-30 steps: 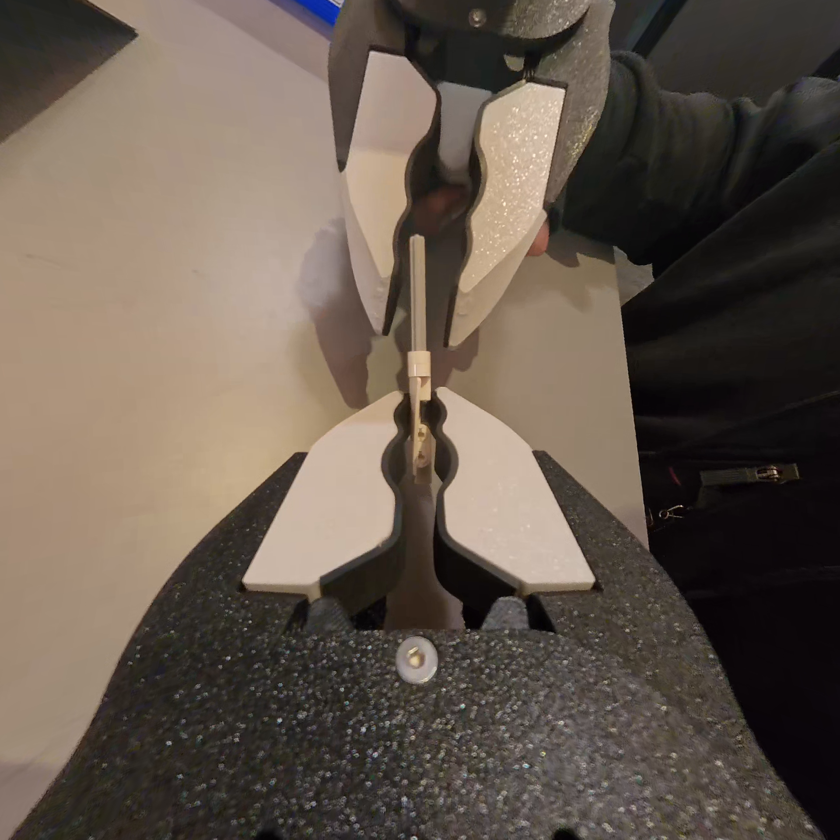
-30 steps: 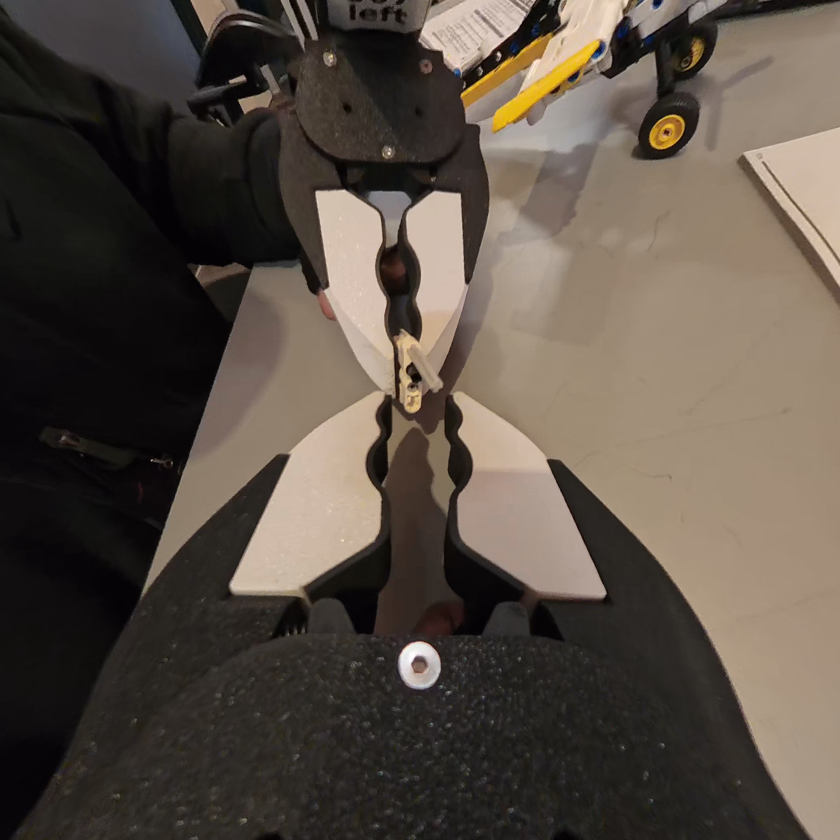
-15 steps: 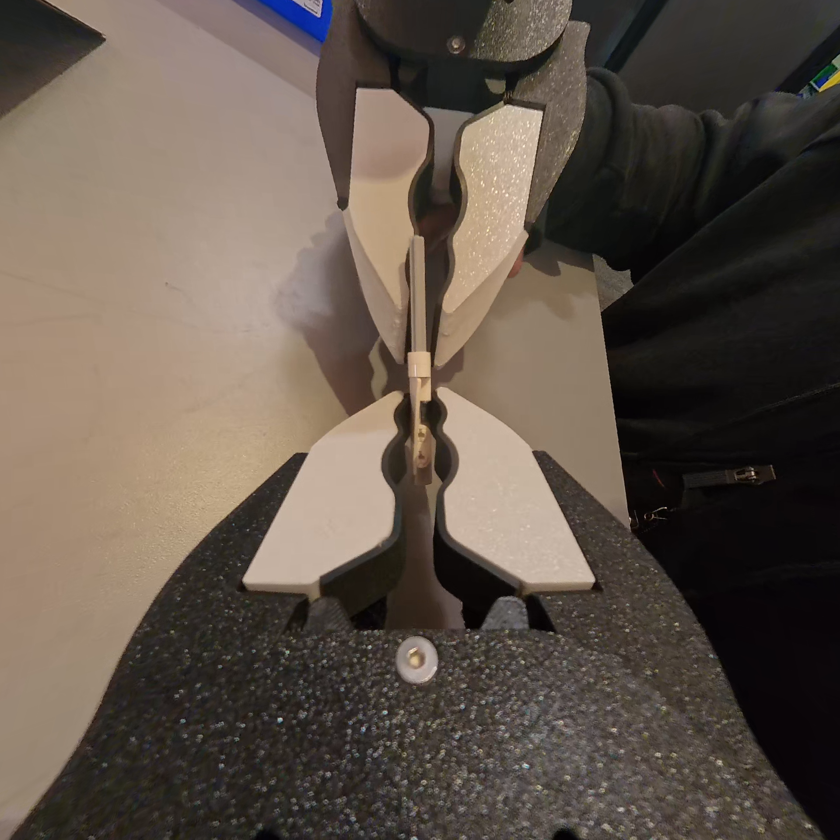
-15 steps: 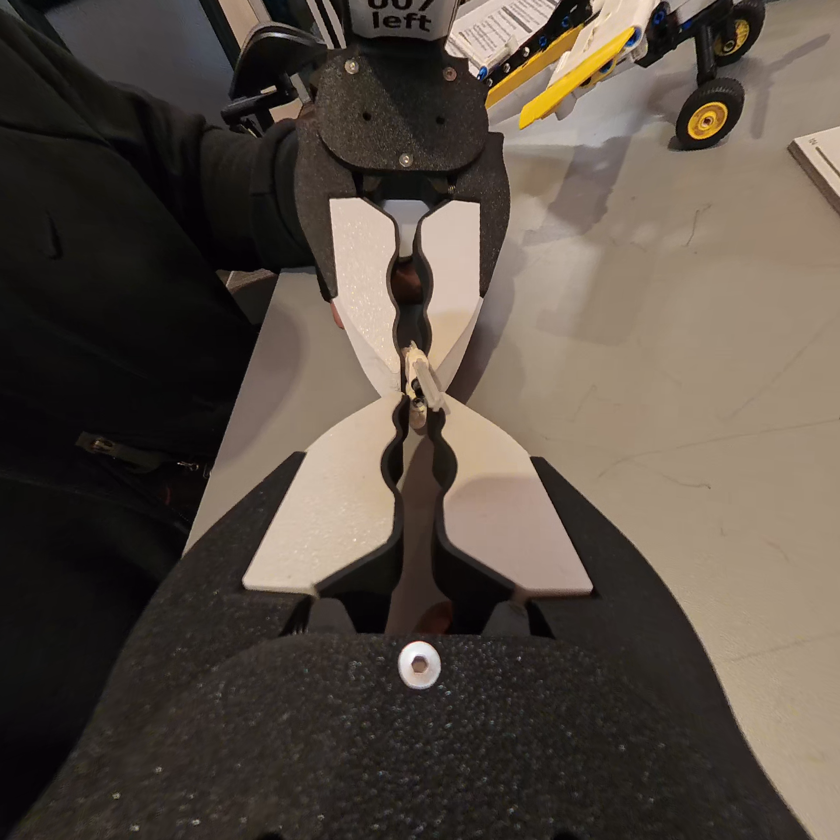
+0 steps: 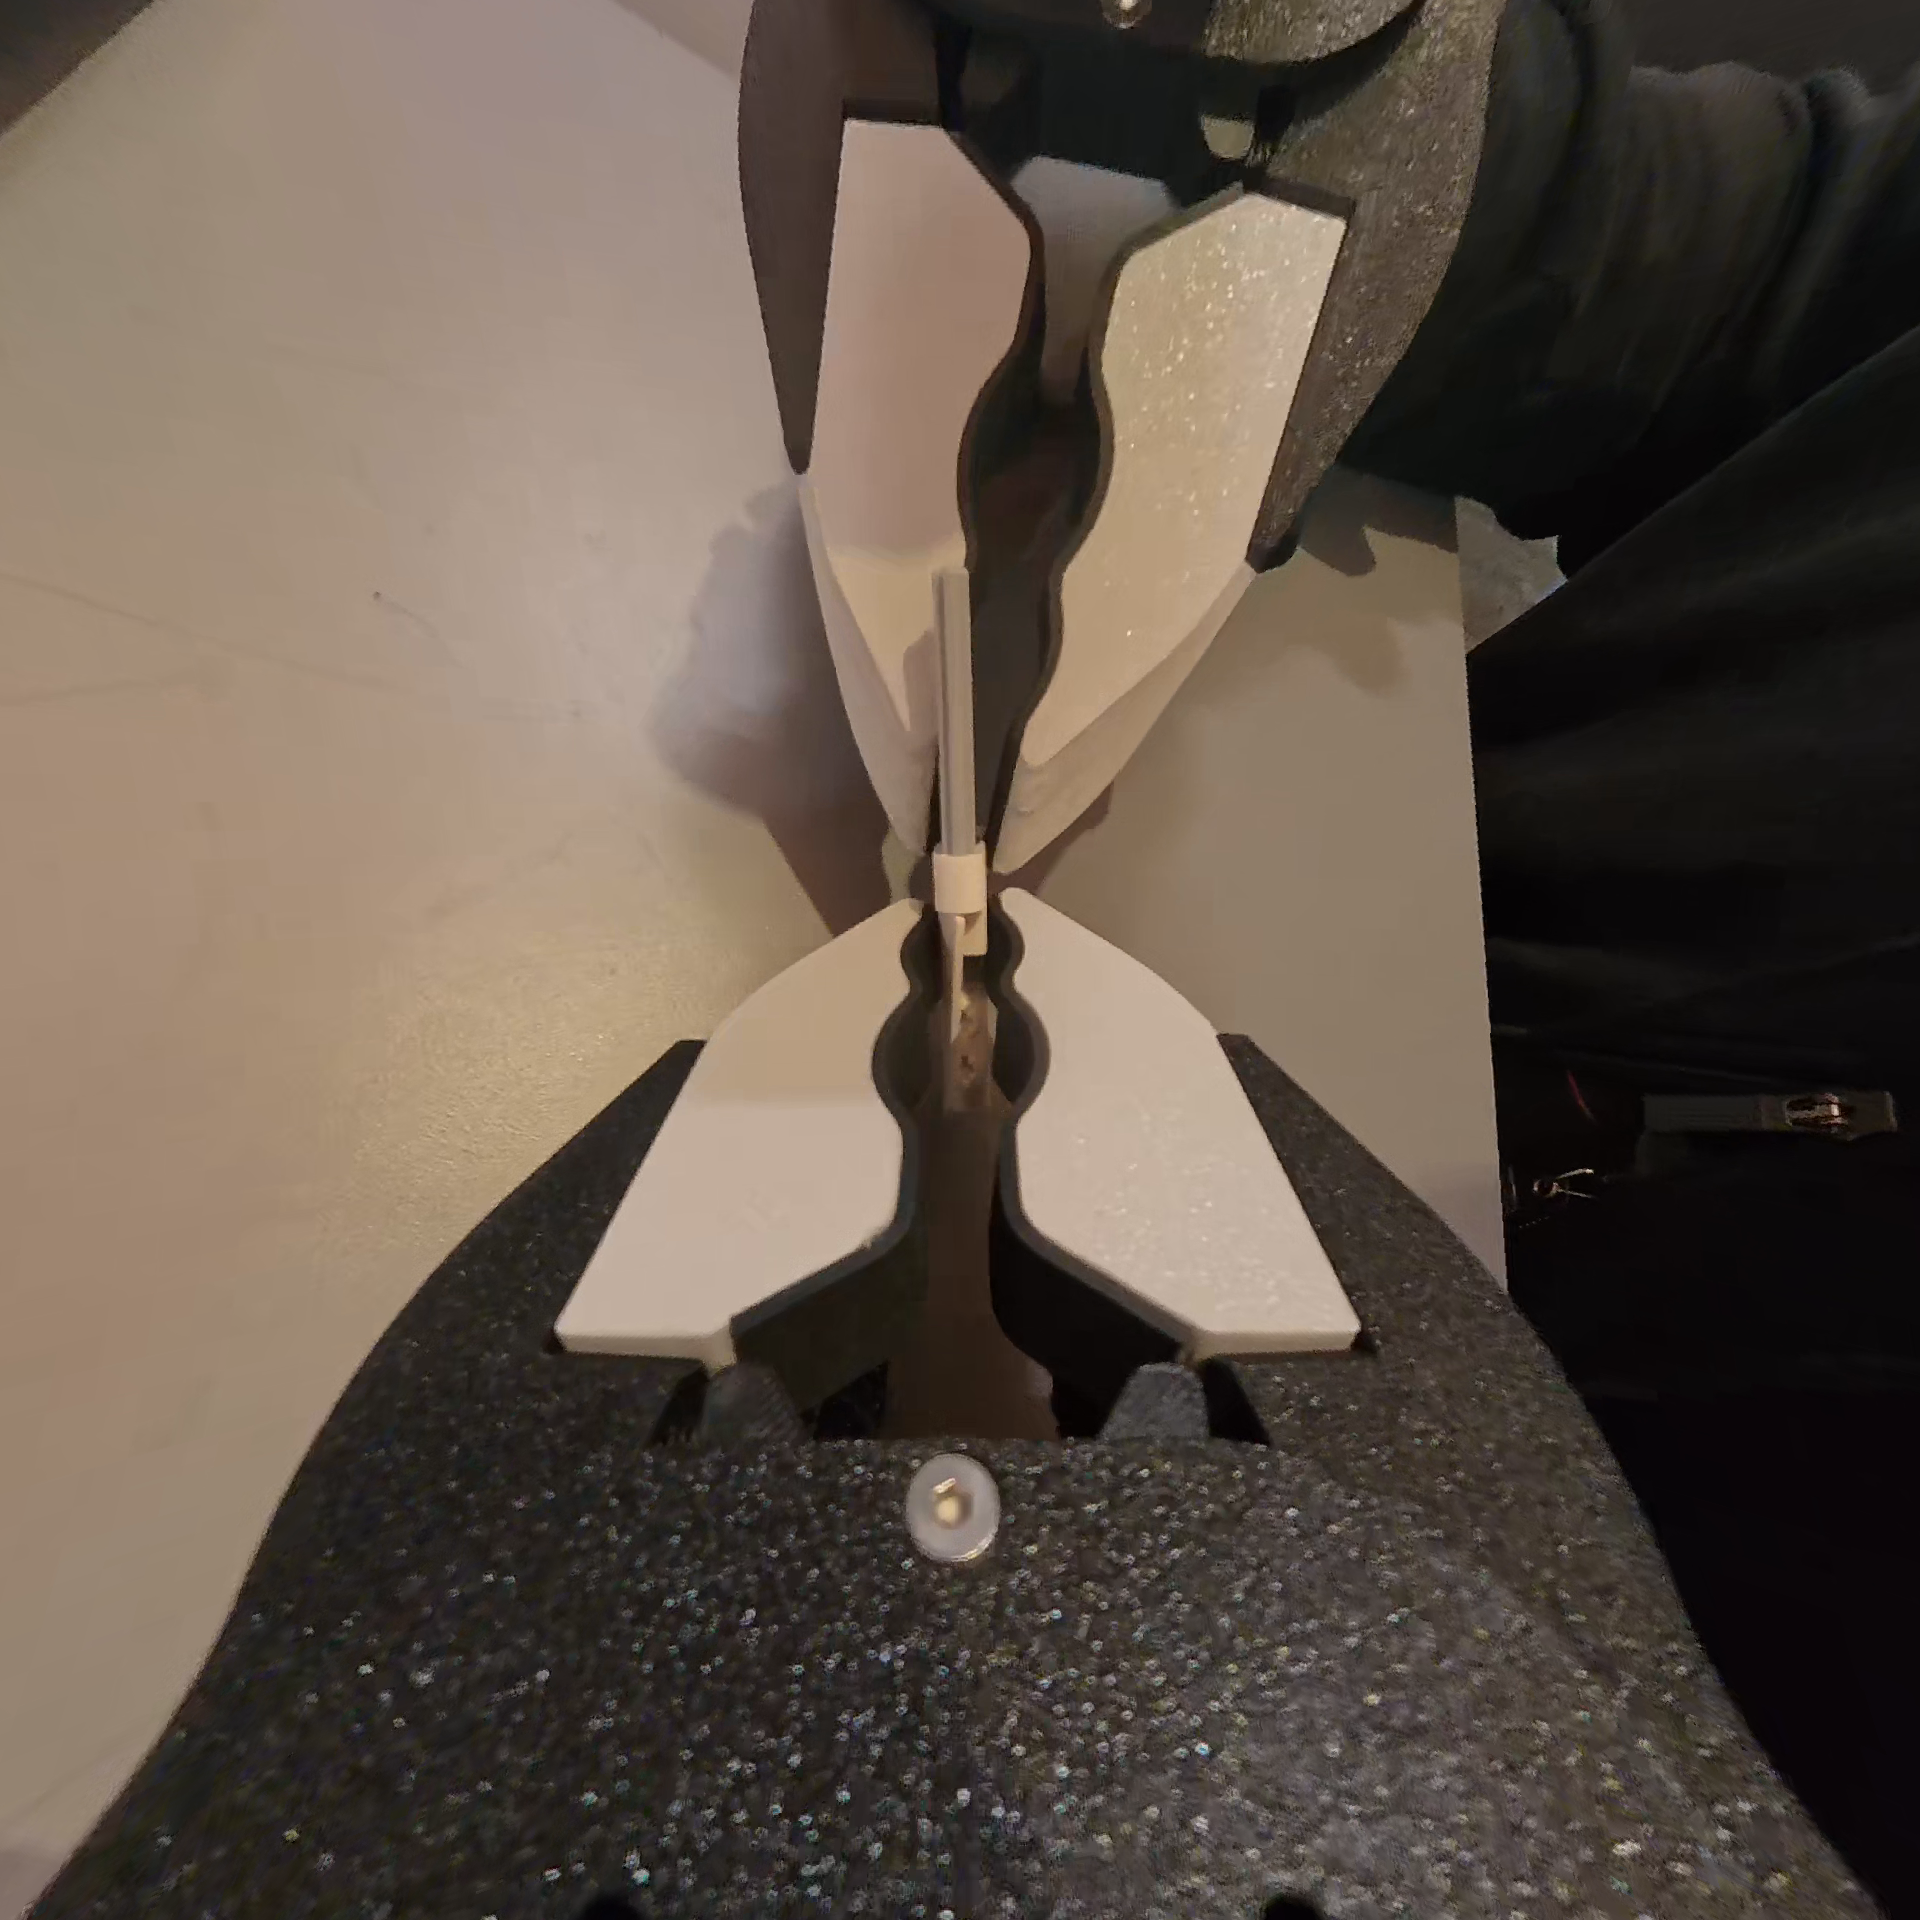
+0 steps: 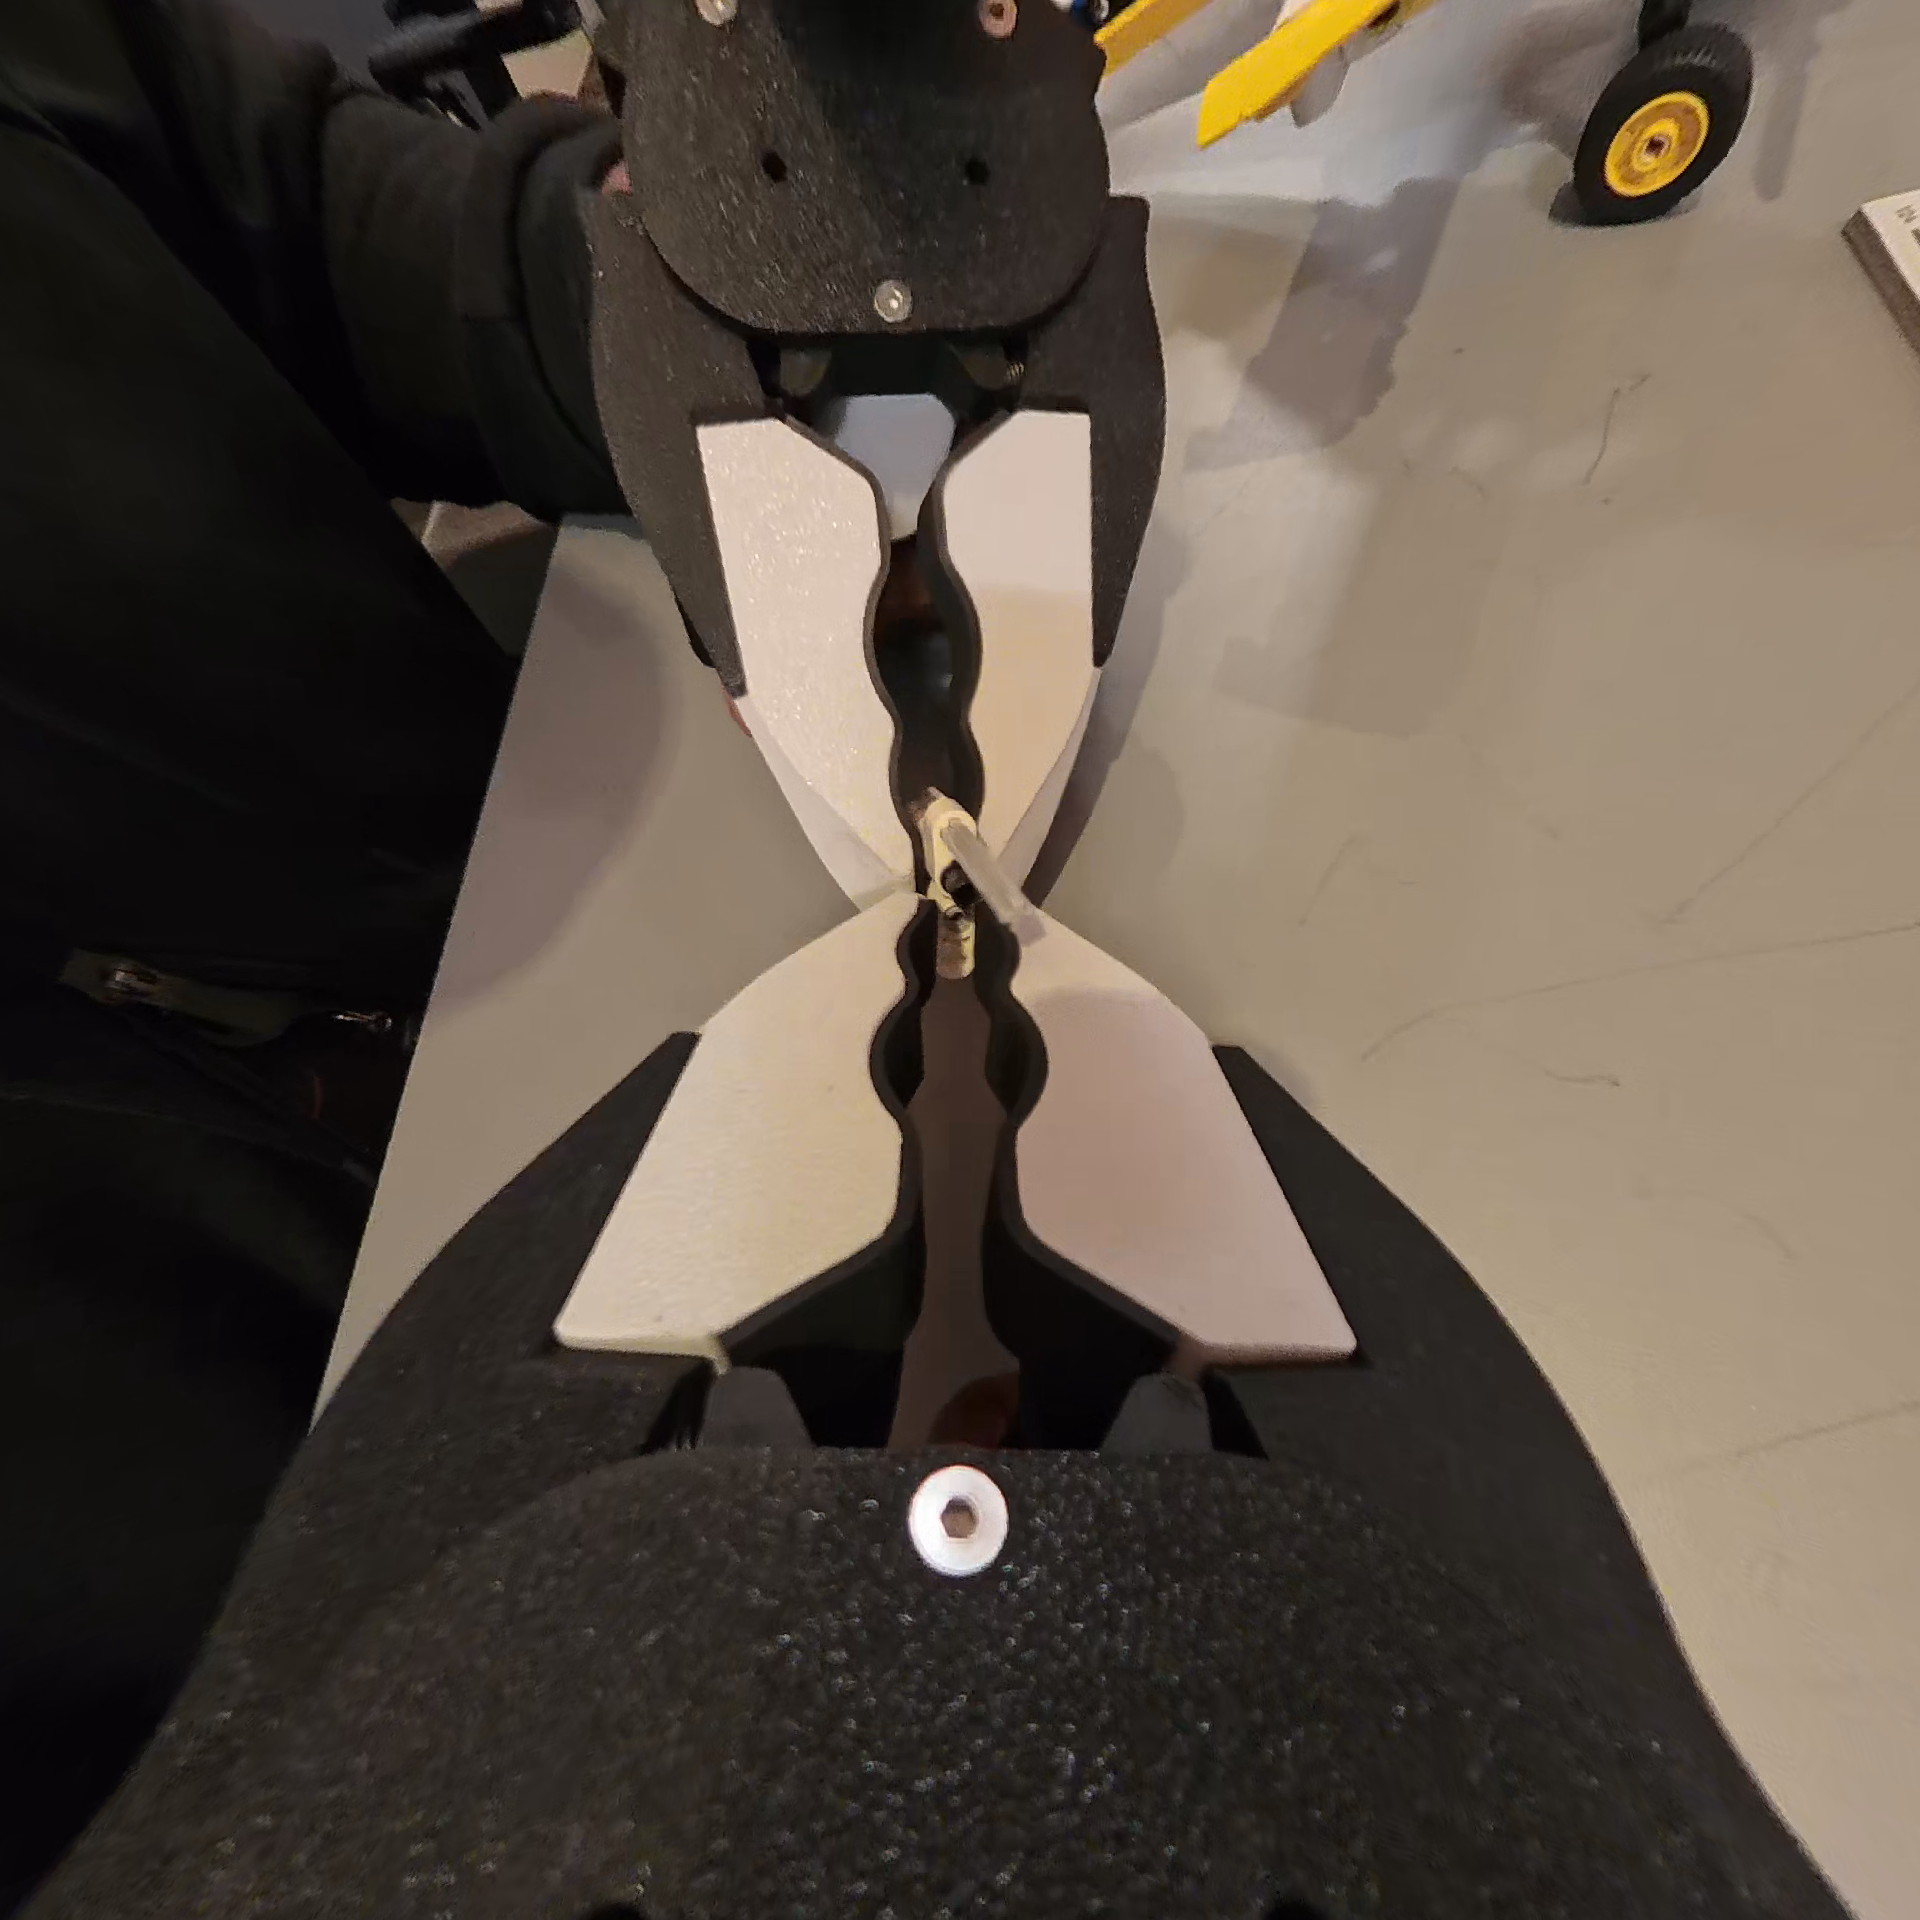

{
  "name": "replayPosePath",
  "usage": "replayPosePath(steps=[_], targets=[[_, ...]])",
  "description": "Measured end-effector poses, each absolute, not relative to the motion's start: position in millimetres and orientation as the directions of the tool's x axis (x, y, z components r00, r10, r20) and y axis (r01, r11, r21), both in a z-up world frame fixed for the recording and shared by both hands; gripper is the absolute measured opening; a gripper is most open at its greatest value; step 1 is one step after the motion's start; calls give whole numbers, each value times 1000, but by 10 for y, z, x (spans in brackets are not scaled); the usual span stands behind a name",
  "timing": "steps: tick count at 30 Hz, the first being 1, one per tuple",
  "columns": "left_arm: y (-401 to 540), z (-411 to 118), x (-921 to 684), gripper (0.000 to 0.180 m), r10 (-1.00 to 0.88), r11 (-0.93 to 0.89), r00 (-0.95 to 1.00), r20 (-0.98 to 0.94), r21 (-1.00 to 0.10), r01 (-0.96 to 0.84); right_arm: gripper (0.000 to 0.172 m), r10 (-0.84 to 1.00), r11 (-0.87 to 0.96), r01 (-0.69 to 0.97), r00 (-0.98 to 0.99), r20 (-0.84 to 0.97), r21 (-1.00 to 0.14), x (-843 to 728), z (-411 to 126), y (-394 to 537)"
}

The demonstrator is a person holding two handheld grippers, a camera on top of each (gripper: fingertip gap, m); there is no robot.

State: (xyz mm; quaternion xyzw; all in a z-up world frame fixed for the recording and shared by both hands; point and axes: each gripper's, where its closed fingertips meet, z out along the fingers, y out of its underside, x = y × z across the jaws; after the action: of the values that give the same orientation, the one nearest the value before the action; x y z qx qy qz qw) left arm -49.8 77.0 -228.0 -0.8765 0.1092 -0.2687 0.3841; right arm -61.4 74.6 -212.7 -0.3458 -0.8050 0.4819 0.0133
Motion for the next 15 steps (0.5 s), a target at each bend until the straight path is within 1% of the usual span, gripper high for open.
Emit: replayPosePath(steps=[5,8,10,12,15], targets=[[773,-2311,-500,6,-397,-688,839,371,-725,-6,7,572,296,558,-754,-324,-775,-612,-2160,744],[787,-2254,-524,7,-401,-658,837,372,-752,20,7,571,254,548,-750,-334,-797,-633,-2118,745],[795,-2155,-541,8,-412,-623,814,408,-778,75,7,569,205,514,-755,-326,-833,-662,-2009,759],[802,-2109,-577,8,-406,-601,815,413,-793,103,15,578,216,471,-767,-277,-855,-667,-1919,799],[813,-2039,-610,8,-408,-569,808,426,-811,140,18,592,211,399,-778,-208,-892,-656,-1787,881]])
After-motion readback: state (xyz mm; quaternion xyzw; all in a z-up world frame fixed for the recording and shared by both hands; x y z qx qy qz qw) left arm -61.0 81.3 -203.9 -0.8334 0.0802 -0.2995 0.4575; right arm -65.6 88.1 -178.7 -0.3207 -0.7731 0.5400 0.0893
